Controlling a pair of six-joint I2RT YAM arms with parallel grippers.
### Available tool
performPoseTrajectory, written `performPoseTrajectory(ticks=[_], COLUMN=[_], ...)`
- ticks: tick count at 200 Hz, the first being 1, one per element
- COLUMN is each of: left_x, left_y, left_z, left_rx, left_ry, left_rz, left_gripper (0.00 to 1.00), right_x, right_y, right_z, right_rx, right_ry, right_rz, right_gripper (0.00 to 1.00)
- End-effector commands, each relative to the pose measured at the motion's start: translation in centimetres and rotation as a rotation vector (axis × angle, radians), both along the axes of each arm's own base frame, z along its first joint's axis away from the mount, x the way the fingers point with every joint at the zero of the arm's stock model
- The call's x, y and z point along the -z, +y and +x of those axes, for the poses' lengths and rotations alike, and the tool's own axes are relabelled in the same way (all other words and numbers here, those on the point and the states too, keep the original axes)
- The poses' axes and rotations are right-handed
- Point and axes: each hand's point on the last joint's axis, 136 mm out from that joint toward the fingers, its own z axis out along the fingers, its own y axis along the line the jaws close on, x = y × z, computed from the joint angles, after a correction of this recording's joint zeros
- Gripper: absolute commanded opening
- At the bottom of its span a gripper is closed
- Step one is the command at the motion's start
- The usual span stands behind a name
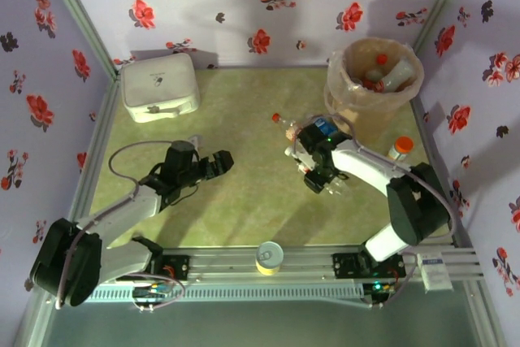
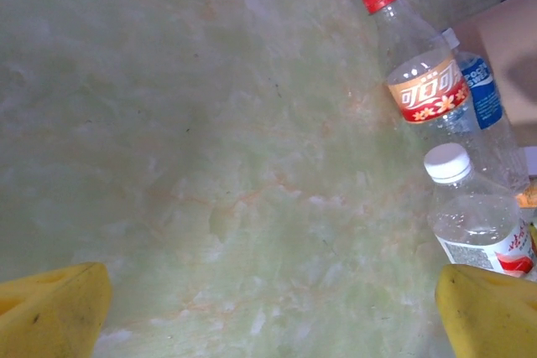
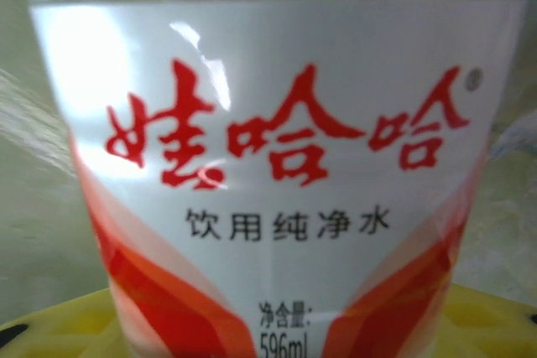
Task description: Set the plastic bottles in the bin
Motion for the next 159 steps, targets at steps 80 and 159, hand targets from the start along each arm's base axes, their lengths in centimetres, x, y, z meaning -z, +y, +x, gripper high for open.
performPoseTrajectory(ticks=[80,159], left_x=[-7.6,-11.4], left_y=[-5.7,-11.1], left_z=[-0.3,-2.6], left_rx=[0.176,0.399], left_ry=[-0.296,-0.452], left_rz=[-0.322,-0.33], left_gripper=[1.0,1.0], right_x=[-15.1,-17.1], right_y=[11.9,12.4], right_z=[5.0,4.9], right_rx=[0.442,0.586], right_ry=[-0.262,-0.244], right_rz=[1.02,1.155], right_gripper=[0.54,0.52])
